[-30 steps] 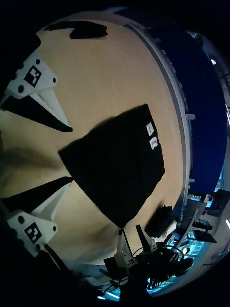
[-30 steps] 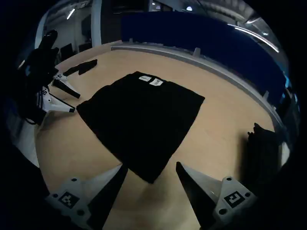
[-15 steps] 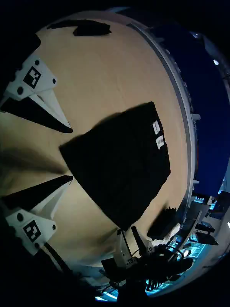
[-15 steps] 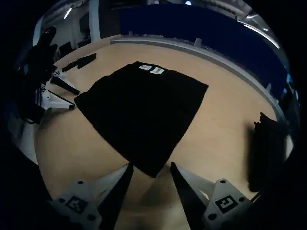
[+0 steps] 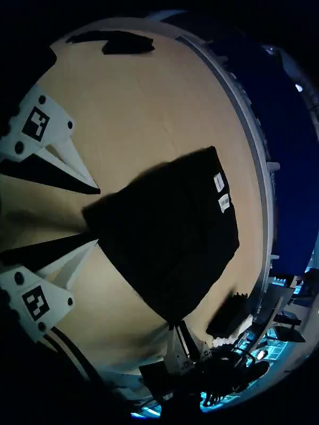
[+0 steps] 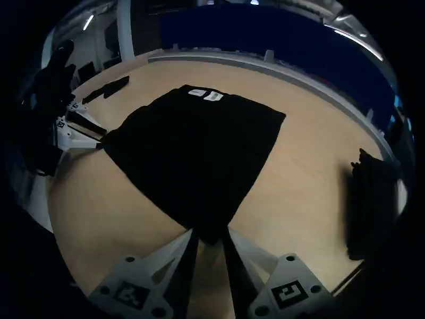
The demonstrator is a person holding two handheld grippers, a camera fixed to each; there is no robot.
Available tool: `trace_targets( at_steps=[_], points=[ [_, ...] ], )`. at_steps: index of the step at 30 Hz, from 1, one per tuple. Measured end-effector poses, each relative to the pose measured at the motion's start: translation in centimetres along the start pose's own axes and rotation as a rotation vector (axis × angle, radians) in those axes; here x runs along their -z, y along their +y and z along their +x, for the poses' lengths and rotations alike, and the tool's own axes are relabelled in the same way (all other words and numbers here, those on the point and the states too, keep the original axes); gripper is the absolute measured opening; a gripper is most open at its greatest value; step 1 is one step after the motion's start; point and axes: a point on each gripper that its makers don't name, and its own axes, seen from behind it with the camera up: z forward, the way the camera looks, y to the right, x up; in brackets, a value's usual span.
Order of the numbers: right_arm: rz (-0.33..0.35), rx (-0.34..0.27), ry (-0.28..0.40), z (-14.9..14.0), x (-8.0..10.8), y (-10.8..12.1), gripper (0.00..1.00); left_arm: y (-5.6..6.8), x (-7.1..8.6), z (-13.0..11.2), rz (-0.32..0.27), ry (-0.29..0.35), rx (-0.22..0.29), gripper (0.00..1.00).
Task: Fold towel
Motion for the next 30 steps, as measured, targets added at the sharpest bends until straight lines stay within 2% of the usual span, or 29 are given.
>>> trace_targets(
  at_steps=[2,8,12,21,30],
  points=[
    [0.0,0.003,-0.002,0.0,0.0,0.0,0.31,0.0,0.0,-0.1,0.001,-0.005,-0.001,0.48],
    [0.005,0.016,-0.012,0.1,-0.1,-0.3,0.26,-0.2,0.1,-0.2,0.022,-0.016,0.006,0.23],
    [0.013,0.007,-0.018,0.1,-0.1,-0.6,0.24,-0.3,0.0,-0.2,0.032,-0.018,0.017,0.13],
    [0.005,-0.02,0.02,1.2,0.1,-0.1,0.18,0.8,0.1,-0.2,-0.002,-0.015,0.057,0.1],
    [0.008,-0.021,0.028,1.9,0.4,0.1,0.17,0.9,0.3,0.3,-0.004,-0.006,0.063,0.09]
  ],
)
